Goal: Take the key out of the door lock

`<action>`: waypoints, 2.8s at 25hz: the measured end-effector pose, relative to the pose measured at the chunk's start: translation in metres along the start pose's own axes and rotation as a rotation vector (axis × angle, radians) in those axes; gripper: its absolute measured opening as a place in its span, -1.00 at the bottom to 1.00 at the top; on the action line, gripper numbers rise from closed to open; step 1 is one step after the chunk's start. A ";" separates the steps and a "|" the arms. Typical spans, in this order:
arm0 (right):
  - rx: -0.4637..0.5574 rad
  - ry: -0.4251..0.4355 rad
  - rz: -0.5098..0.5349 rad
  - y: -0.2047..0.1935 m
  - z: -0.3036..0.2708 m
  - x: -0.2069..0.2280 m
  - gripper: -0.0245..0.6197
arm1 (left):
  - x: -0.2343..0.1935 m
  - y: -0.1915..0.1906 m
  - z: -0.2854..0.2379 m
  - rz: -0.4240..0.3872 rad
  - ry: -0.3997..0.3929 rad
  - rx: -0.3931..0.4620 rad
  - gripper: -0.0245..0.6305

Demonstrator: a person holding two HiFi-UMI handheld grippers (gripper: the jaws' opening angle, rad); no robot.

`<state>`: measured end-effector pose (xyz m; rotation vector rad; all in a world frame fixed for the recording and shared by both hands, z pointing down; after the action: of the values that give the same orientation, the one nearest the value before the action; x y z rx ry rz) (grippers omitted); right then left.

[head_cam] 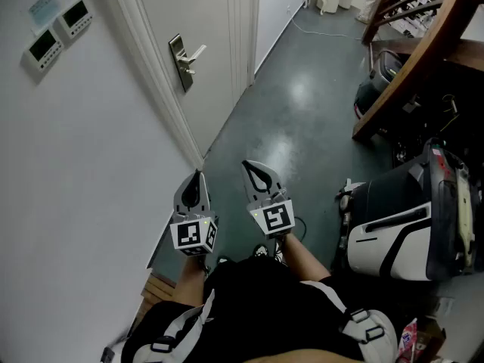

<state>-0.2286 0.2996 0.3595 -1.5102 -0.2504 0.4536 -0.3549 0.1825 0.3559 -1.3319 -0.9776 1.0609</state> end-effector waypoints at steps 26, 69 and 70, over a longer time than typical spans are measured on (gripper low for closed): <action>-0.048 0.154 -0.164 -0.022 -0.002 0.028 -0.24 | 0.023 -0.020 -0.020 0.015 0.046 -0.015 -0.85; -0.171 0.219 -0.159 -0.086 -0.333 0.127 -0.10 | -0.169 -0.050 -0.301 0.059 0.122 -0.046 -0.85; -0.168 0.227 -0.154 -0.085 -0.344 0.123 -0.10 | -0.178 -0.051 -0.305 0.058 0.128 -0.045 -0.85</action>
<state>0.0412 0.0439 0.4095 -1.6773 -0.2283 0.1388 -0.1036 -0.0656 0.4085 -1.4547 -0.8767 0.9894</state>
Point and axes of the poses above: the fingertips, and each gripper's own axes: z backward along the fingers, x to its right, y out of its top, the point moved 7 cm from there along z, backward along the fingers, and after that the axes turned 9 degrees about -y, right-handed, at the moved point
